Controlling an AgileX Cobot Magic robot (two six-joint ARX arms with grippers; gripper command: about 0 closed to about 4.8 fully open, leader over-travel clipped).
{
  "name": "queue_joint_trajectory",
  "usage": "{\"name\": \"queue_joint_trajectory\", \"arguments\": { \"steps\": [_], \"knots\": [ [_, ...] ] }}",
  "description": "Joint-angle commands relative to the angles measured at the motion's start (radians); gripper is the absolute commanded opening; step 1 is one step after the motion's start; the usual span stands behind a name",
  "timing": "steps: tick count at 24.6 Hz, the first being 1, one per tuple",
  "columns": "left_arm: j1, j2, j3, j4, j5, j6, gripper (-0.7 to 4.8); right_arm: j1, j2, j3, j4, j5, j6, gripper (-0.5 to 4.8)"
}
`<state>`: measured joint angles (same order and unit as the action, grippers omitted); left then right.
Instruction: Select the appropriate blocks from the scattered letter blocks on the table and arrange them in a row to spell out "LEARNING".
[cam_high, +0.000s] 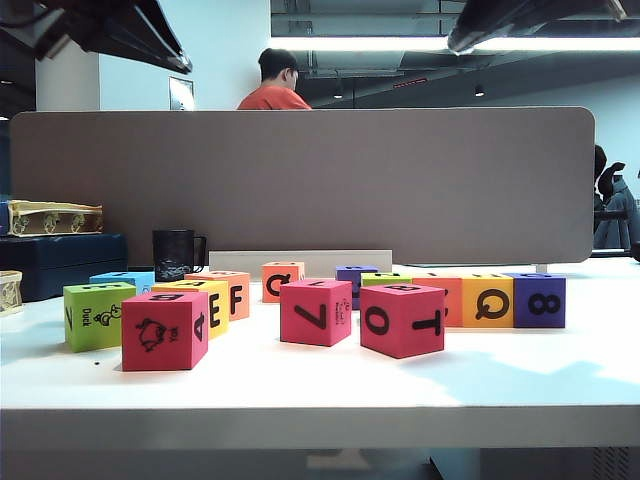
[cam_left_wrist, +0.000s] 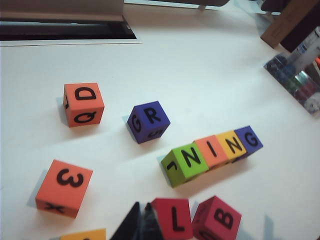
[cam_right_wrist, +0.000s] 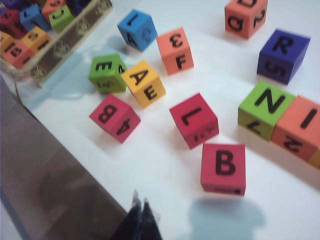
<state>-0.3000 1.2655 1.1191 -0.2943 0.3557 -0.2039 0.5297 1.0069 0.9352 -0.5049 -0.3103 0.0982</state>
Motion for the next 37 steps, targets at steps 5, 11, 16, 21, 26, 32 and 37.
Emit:
{"name": "queue_joint_trajectory", "arguments": {
  "steps": [5,11,16,21,26,32,37],
  "knots": [
    [-0.001,0.104,0.078,0.02,0.008,-0.025,-0.05,0.0,-0.004,0.005,0.045,-0.002,-0.002,-0.02],
    [-0.019,0.179,0.143,0.02,0.008,-0.02,-0.06,0.0,-0.004,0.005,0.033,0.051,-0.002,-0.02],
    [-0.065,0.243,0.209,0.02,-0.005,-0.005,-0.06,-0.001,-0.003,0.005,0.024,0.105,-0.002,-0.02],
    [-0.143,0.382,0.334,0.019,-0.071,-0.002,-0.05,-0.002,-0.003,0.004,0.0,0.137,-0.003,-0.02],
    [-0.175,0.488,0.442,-0.029,-0.098,-0.002,-0.06,-0.002,-0.003,0.005,-0.037,0.207,-0.003,-0.02],
    [-0.187,0.618,0.609,-0.165,-0.109,0.017,-0.05,-0.003,-0.003,0.005,-0.044,0.235,-0.003,-0.02],
    [-0.187,0.656,0.653,-0.17,-0.11,0.017,-0.06,-0.008,-0.002,0.006,-0.044,0.243,-0.006,-0.02]
  ]
}}
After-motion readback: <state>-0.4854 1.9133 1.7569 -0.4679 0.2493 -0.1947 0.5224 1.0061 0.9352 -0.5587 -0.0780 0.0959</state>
